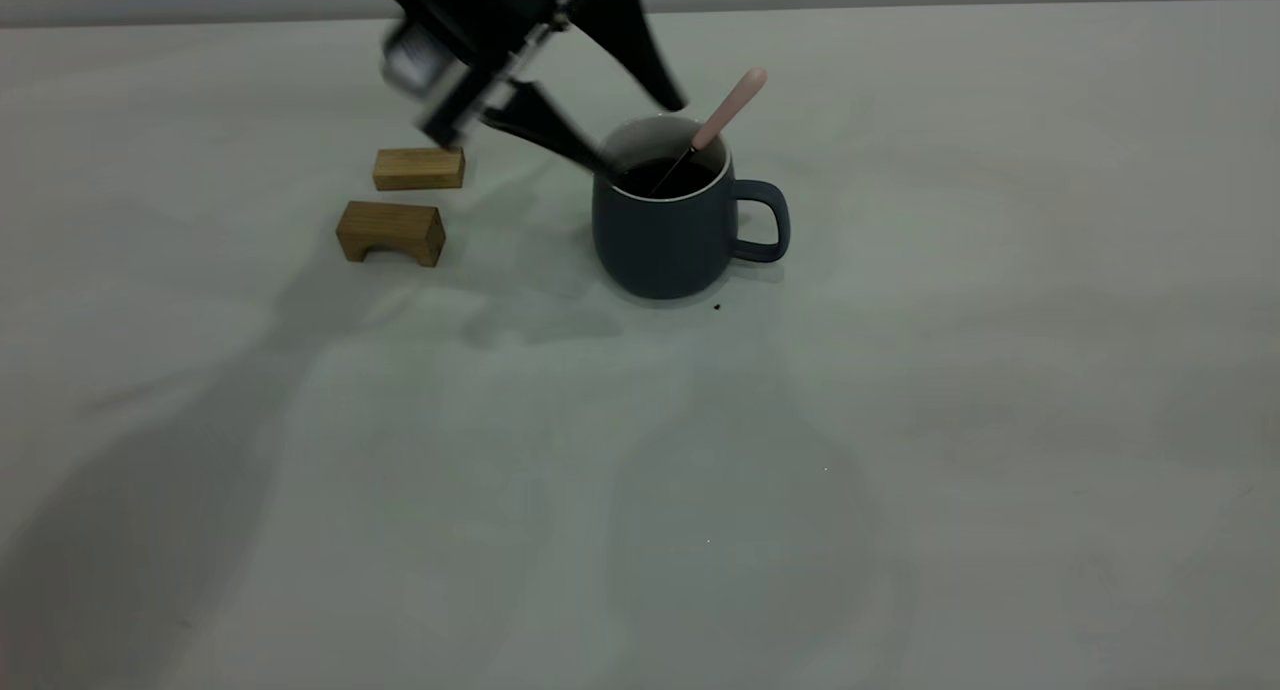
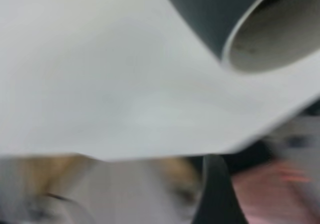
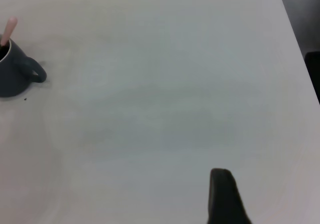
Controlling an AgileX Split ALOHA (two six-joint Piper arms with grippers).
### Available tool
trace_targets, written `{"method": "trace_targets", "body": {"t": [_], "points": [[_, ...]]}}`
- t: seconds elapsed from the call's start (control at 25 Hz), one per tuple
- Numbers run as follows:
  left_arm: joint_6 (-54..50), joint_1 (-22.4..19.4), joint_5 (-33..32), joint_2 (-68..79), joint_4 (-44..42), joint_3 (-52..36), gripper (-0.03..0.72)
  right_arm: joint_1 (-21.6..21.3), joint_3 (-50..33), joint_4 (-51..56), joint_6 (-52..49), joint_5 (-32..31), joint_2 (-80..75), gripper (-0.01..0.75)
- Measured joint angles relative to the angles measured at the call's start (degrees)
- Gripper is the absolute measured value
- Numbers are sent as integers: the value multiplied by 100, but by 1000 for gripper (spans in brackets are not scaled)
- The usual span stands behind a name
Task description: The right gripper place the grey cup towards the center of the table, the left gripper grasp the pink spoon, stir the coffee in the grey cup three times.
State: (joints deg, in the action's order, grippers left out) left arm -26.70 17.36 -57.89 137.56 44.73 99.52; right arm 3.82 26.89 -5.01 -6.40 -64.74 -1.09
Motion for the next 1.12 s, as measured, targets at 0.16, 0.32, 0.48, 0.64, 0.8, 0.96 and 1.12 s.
{"method": "trace_targets", "body": {"t": [0.16, 0.32, 0.48, 0.64, 0.8, 0.96, 1.12], "points": [[547, 137, -323, -764, -2245, 0, 547, 0, 0, 0, 0, 0, 0, 491], [671, 155, -730, -1680, -3703, 0, 525, 0, 0, -5, 0, 0, 0, 491], [696, 155, -900, -2740, -4386, -5, 513, 0, 0, -5, 0, 0, 0, 491], [799, 166, -900, -3881, -4812, -22, 513, 0, 0, -9, 0, 0, 0, 491], [1405, 165, -900, -5268, -5202, -330, 513, 0, 0, -9, 0, 0, 0, 491], [2117, 172, -900, -7070, -5228, -1502, 513, 0, 0, -9, 0, 0, 0, 491], [2269, 174, -741, -9070, -5228, -3302, 513, 0, 0, -9, 0, 0, 0, 491]]}}
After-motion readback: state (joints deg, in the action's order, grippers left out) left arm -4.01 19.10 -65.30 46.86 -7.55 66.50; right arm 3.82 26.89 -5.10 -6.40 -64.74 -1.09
